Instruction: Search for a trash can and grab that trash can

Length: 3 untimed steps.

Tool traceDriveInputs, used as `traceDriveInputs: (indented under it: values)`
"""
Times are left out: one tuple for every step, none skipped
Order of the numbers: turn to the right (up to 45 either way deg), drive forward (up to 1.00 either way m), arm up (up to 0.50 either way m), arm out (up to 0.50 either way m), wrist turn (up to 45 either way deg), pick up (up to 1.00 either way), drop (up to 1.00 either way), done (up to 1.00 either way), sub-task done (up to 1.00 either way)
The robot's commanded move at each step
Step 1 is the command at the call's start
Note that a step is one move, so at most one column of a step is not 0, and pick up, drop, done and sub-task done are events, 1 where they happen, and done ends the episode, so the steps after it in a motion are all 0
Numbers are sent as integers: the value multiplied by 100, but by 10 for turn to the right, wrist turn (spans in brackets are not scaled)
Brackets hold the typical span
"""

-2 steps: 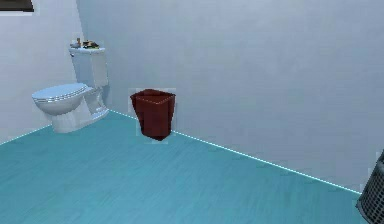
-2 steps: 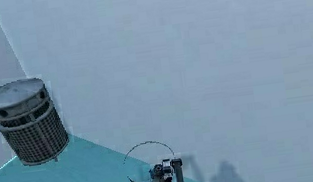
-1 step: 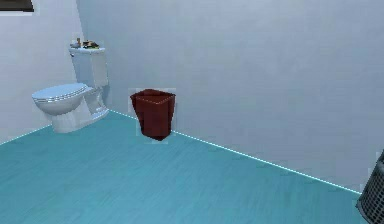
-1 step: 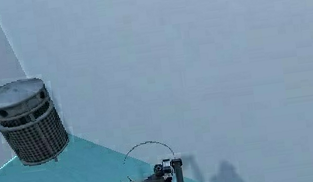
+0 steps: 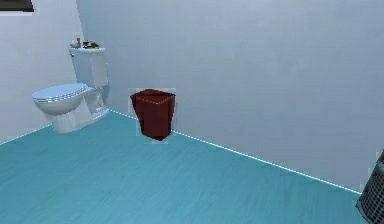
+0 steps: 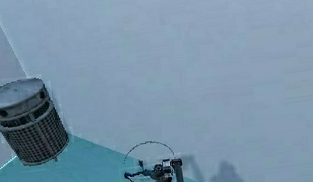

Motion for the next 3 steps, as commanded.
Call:
traceDriveInputs:
  values:
    - [0,0,0,0,180,0,0,0,0]
    - [0,0,-30,0,0,0,0,0,0]
    - [0,0,0,0,0,100,0,0,0]
